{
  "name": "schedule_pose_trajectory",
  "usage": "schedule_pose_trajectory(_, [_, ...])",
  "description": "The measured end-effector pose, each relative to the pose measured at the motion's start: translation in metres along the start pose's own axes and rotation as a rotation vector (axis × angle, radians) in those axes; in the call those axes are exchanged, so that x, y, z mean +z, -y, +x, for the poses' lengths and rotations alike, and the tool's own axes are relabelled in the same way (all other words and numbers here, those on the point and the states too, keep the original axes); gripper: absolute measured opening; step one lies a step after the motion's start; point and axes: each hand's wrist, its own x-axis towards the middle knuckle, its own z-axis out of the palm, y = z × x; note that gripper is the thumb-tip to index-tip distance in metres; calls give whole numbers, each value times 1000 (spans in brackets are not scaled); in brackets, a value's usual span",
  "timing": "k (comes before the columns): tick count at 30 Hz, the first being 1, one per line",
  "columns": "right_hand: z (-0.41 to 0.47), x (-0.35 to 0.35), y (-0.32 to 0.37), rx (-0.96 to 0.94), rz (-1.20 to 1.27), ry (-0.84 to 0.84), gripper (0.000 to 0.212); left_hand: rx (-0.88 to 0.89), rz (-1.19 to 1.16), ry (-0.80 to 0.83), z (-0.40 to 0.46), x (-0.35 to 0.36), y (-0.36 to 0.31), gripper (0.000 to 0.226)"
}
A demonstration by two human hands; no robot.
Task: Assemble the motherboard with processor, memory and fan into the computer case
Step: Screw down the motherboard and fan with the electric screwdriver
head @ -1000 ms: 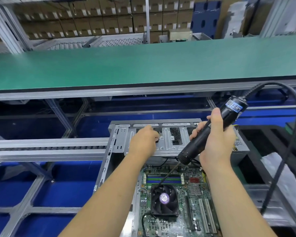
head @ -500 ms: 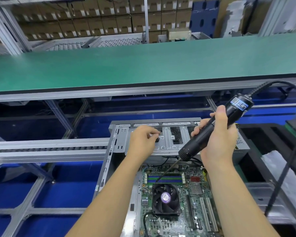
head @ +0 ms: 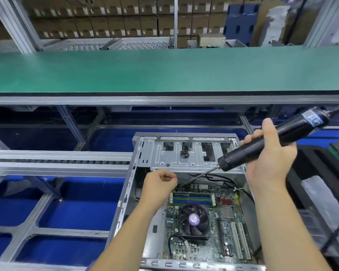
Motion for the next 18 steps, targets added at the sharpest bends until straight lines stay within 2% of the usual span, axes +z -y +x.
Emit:
schedule_pose_trajectory(6, [-11, 2, -7, -54, -39, -7, 32, -18, 116, 49, 0, 0, 28, 13])
schedule_pose_trajectory(12, [-19, 7, -15, -84, -46, 11, 32, 110, 314, 80, 0, 9, 33, 20])
schedule_pose_trajectory(18, [-20, 10, -18, -69, -31, 0, 38, 92, 296, 31, 3, 7, 36, 19])
